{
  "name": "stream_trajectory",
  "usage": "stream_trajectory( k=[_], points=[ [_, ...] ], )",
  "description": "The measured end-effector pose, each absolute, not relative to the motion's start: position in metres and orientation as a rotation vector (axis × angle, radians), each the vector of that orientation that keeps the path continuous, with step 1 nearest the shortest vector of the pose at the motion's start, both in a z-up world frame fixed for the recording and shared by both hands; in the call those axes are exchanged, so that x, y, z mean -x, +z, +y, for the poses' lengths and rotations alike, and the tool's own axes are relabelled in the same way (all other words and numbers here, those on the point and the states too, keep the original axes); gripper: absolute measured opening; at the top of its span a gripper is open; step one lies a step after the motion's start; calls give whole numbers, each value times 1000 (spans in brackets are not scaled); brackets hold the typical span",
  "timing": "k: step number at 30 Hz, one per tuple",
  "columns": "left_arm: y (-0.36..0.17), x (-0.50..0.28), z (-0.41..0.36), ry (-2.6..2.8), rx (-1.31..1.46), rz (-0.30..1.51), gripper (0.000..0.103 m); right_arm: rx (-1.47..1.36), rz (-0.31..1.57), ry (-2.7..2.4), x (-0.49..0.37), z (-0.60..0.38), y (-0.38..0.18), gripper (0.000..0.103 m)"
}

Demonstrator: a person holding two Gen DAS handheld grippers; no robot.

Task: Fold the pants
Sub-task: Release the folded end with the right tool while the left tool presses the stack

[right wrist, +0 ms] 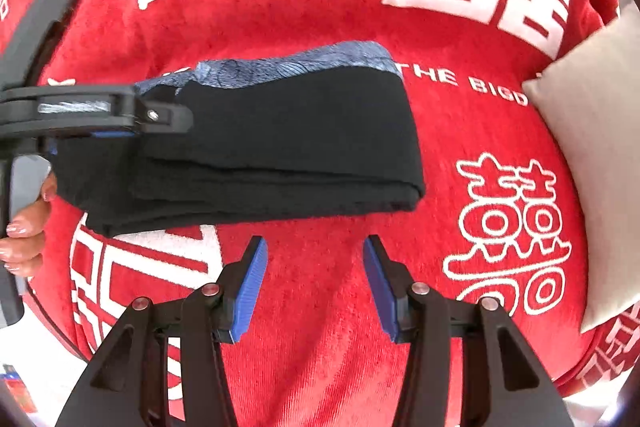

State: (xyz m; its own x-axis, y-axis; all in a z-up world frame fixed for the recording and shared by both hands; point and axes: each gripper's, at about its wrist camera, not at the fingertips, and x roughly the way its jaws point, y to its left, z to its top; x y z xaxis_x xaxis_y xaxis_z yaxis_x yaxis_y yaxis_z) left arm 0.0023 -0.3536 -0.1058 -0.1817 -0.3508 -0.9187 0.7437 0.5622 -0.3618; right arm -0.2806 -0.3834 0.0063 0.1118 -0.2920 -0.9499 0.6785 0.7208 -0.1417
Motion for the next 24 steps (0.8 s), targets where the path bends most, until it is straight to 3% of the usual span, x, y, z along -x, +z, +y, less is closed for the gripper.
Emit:
stream_trajectory(
  k=[3,6,7,11,17,19,21,22,24],
  points=[
    [-107,4,-359,-1005,-408,1471,21,-414,1252,-747,287,-390,9,47],
    [-89,7,-351,-1047,-400,1448,16,-451,1244,-755,293,-393,15,41],
    [-85,8,-347,-1054,-409,1434,5,-456,1236,-759,295,-395,18,41],
    [-107,24,-324,-1022,-444,1488,5,-471,1224,-763,300,-405,24,41],
    [-104,30,-311,-1009,-406,1427,6,-572,1213,-706,295,-417,17,42],
    [-97,25,-310,-979,-374,1425,17,-584,1216,-686,290,-417,14,42],
    [-88,12,-304,-928,-356,1401,55,-582,1220,-664,283,-415,13,42],
    [-83,5,-302,-908,-339,1382,84,-578,1219,-656,281,-414,13,42],
    [-75,-15,-299,-890,-282,1349,88,-560,1218,-642,275,-412,14,44]
  ],
)
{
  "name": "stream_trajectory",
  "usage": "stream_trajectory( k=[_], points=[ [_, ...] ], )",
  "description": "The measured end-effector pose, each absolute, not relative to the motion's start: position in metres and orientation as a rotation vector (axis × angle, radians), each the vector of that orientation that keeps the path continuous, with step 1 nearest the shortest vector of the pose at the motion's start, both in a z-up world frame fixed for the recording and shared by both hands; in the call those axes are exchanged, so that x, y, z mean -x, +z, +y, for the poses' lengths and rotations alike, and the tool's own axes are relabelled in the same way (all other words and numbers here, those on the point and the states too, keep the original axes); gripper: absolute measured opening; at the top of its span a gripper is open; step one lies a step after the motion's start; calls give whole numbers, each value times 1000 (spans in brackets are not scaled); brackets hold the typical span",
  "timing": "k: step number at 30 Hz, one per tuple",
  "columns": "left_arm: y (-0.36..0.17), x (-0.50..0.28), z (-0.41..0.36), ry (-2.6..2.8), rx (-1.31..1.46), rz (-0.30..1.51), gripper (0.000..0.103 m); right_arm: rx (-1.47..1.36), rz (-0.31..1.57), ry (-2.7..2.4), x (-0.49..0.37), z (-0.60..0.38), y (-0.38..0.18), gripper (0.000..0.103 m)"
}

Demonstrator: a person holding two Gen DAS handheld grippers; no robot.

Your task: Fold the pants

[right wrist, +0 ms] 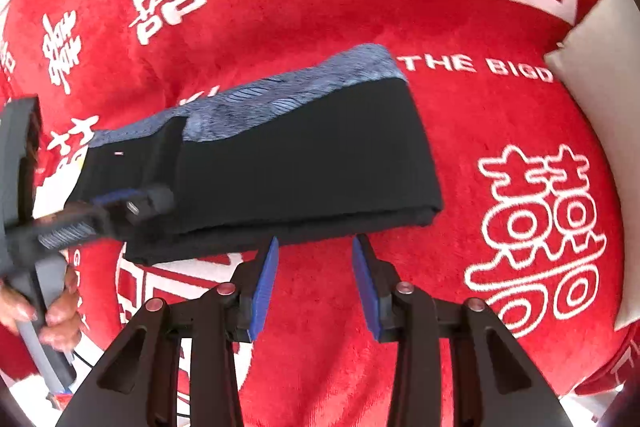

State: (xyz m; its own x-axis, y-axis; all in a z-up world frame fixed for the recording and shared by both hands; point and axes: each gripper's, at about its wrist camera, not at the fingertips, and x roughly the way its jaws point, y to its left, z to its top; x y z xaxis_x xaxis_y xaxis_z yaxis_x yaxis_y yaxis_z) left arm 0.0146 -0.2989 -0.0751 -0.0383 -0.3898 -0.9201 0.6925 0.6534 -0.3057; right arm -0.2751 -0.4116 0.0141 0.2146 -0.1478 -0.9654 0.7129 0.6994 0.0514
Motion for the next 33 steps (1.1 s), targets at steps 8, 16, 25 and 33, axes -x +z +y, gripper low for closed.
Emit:
stream_trajectory(
  k=[8,16,25,33],
  points=[
    [-115,-65,-333,-885,-199,1499,88,-519,1191,-627,253,-419,17,45],
    [-129,-49,-361,-899,-289,1548,88,-441,1210,-721,251,-436,9,45],
    [-134,-14,-370,-901,-475,1442,88,-623,1061,-697,266,-527,19,66],
    [-136,3,-372,-893,-495,1395,88,-1142,1054,-441,265,-615,-63,62]
  ],
)
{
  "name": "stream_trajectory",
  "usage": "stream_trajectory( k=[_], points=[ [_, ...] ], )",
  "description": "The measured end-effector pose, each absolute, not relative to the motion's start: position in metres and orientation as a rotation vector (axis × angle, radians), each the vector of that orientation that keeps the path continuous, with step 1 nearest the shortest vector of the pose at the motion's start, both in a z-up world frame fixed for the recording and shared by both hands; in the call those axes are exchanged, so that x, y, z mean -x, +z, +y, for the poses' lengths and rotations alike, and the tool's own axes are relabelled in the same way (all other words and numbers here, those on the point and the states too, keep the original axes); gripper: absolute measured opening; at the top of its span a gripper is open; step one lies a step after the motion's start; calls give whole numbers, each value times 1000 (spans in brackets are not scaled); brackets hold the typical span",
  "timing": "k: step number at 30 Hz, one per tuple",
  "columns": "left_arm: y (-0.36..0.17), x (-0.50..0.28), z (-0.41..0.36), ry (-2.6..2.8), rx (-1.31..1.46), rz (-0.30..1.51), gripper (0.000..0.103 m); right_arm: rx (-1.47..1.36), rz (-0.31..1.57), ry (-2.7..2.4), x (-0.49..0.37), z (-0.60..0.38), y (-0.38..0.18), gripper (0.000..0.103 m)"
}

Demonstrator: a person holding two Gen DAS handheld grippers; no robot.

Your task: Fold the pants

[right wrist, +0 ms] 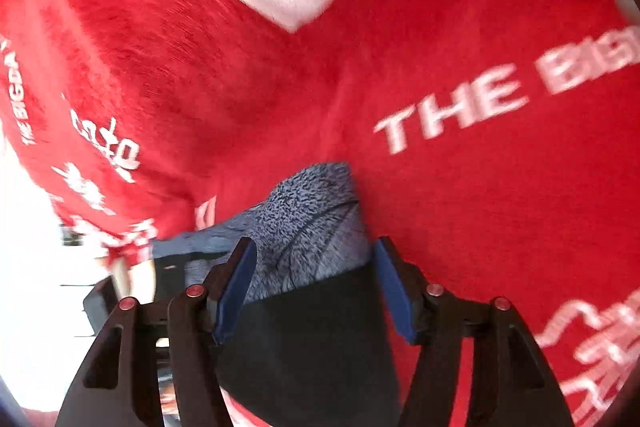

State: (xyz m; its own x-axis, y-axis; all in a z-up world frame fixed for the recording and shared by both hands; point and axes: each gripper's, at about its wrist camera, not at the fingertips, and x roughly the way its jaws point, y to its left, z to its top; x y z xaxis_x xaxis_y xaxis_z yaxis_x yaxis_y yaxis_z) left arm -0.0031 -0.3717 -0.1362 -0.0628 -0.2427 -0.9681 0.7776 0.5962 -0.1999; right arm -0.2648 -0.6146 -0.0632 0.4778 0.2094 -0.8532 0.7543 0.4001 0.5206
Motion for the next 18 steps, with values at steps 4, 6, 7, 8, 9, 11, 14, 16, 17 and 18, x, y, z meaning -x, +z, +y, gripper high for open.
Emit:
stream_trajectory(
  k=[4,6,7,8,9,11,14,16,17,18],
  points=[
    [-134,9,-377,-874,-489,1416,88,-1216,1042,-454,276,-622,-69,28],
    [-135,13,-384,-877,-508,1409,88,-1193,1023,-463,285,-618,-58,27],
    [-136,16,-386,-875,-519,1397,88,-1184,1031,-483,290,-614,-58,27],
    [-135,18,-387,-868,-525,1385,88,-1165,1051,-506,290,-613,-60,32],
    [-134,19,-388,-855,-518,1388,88,-1155,1064,-532,289,-613,-63,38],
    [-126,16,-385,-828,-477,1403,88,-1153,1060,-575,287,-611,-58,45],
    [-102,11,-377,-833,-398,1369,88,-1023,1084,-630,282,-594,-35,45],
    [-93,8,-377,-861,-361,1371,88,-990,1082,-625,291,-583,-22,45],
    [-91,8,-379,-883,-341,1380,87,-988,1080,-621,295,-576,-18,45],
    [-89,7,-384,-902,-328,1388,87,-985,1081,-620,298,-571,-15,45]
  ],
)
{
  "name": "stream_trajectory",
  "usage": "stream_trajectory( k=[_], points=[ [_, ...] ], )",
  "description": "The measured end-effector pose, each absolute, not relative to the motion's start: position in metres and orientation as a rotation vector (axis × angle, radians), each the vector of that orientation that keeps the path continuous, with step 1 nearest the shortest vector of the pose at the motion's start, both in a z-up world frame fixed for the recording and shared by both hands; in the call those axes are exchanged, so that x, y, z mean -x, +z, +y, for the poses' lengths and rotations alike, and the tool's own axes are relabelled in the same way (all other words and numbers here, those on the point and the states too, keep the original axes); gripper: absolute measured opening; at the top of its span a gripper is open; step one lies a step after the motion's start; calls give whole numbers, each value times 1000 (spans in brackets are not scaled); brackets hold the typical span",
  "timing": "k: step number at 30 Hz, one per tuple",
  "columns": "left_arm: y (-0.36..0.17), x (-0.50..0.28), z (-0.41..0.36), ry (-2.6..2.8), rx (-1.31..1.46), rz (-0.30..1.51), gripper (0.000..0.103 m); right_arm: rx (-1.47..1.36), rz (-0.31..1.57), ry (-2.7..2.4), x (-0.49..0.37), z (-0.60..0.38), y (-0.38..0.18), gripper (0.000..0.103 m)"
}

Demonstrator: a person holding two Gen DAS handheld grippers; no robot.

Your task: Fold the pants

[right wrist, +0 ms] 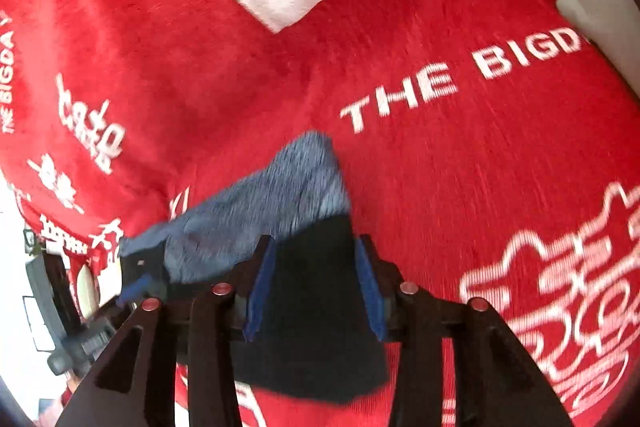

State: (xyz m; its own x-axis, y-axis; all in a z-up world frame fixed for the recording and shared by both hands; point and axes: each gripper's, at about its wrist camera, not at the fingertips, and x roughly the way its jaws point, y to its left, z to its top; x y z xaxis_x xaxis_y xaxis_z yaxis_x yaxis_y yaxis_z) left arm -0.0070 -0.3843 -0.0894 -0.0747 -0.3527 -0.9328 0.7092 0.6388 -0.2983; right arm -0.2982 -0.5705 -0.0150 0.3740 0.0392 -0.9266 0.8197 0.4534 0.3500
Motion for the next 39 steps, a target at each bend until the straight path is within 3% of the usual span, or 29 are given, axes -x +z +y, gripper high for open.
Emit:
stream_trajectory(
  k=[3,4,5,10,19,21,22,23,26,32,39],
  points=[
    [-101,10,-399,-939,-329,1440,58,-1000,1082,-615,311,-557,-10,45],
    [-106,10,-404,-945,-331,1466,39,-1016,1078,-614,316,-554,-9,45],
    [-113,13,-410,-930,-358,1483,28,-1025,1076,-616,319,-552,-9,45],
    [-104,18,-400,-926,-409,1443,13,-1006,1084,-610,326,-542,2,36],
    [-107,47,-392,-879,-472,1373,13,-887,1155,-571,309,-512,7,36],
    [-101,53,-387,-837,-483,1358,37,-859,1170,-552,304,-507,9,36],
    [-95,54,-382,-808,-482,1338,74,-840,1181,-543,303,-505,10,36],
    [-88,49,-367,-791,-462,1313,84,-830,1190,-536,300,-503,9,39],
    [-80,51,-356,-757,-456,1319,84,-811,1218,-524,298,-498,10,49],
    [-78,69,-318,-577,-438,1380,84,-774,1280,-470,292,-486,9,59],
    [-83,92,-272,-432,-352,1462,84,-740,1355,-387,288,-468,3,64]
  ],
)
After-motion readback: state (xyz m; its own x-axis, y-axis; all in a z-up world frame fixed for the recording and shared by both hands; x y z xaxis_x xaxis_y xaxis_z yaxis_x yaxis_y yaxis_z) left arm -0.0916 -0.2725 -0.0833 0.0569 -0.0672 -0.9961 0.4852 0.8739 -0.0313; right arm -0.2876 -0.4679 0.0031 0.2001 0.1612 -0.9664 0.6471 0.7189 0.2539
